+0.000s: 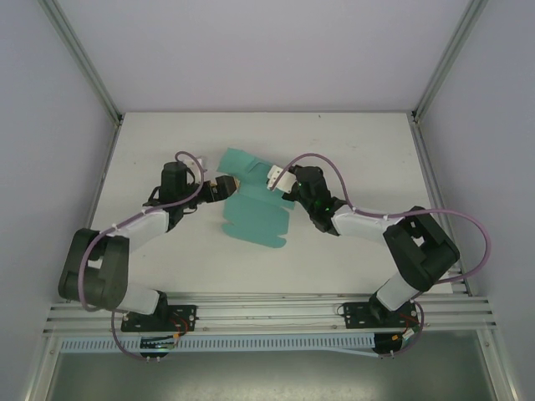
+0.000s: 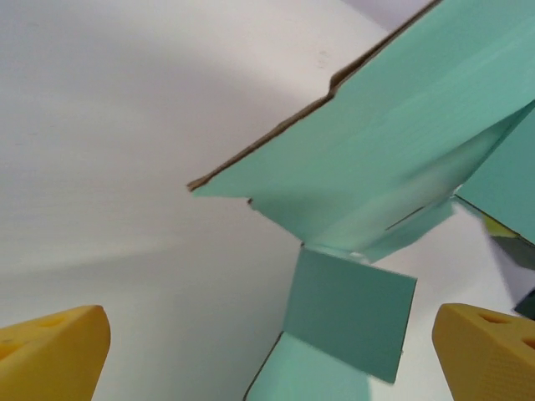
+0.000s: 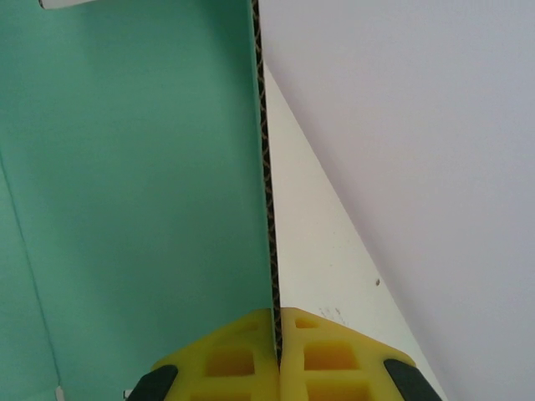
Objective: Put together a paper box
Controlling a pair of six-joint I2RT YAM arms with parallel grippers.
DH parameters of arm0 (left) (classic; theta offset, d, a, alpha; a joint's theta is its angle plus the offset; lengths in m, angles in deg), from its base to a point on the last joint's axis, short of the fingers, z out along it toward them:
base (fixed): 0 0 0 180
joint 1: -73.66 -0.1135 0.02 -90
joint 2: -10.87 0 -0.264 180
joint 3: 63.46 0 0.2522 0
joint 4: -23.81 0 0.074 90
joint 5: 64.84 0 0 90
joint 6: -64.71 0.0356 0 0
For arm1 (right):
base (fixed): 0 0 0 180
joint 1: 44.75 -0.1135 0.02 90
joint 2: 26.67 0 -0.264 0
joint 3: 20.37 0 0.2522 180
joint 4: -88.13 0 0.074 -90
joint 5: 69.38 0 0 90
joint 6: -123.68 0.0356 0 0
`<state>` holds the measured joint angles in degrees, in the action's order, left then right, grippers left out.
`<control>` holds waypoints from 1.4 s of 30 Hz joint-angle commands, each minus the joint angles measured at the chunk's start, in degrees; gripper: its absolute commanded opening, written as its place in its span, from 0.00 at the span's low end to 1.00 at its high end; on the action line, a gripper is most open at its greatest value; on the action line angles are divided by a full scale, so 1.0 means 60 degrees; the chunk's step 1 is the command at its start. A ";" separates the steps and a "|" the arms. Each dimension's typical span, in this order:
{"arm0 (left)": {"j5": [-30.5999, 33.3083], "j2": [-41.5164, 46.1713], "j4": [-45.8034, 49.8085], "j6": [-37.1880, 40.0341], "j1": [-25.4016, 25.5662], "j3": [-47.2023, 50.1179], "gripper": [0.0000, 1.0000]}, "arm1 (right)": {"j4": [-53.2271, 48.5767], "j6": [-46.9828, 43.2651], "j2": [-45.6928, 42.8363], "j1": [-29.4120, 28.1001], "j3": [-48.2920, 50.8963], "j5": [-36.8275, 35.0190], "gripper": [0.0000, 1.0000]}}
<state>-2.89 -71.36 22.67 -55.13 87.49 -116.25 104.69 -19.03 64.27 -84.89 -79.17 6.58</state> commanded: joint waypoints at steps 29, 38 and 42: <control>-0.2358 -0.3828 0.7210 0.9041 -0.0546 -0.6742 0.46 | -0.1244 -0.2982 0.0934 0.0085 -0.1555 -0.0040 0.00; -0.0652 -0.2739 0.5140 0.9167 -0.0174 -0.5127 0.00 | -0.2997 -0.2168 0.0985 0.0406 -0.2088 0.0024 0.18; -0.0636 -0.2363 0.5018 0.9424 -0.0050 -0.4897 0.00 | -0.3654 -0.1991 0.1031 0.0766 -0.2181 0.0217 0.23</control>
<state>-8.48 -88.24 55.54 -1.60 86.81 -146.32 87.21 -33.02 69.52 -81.86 -90.69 7.26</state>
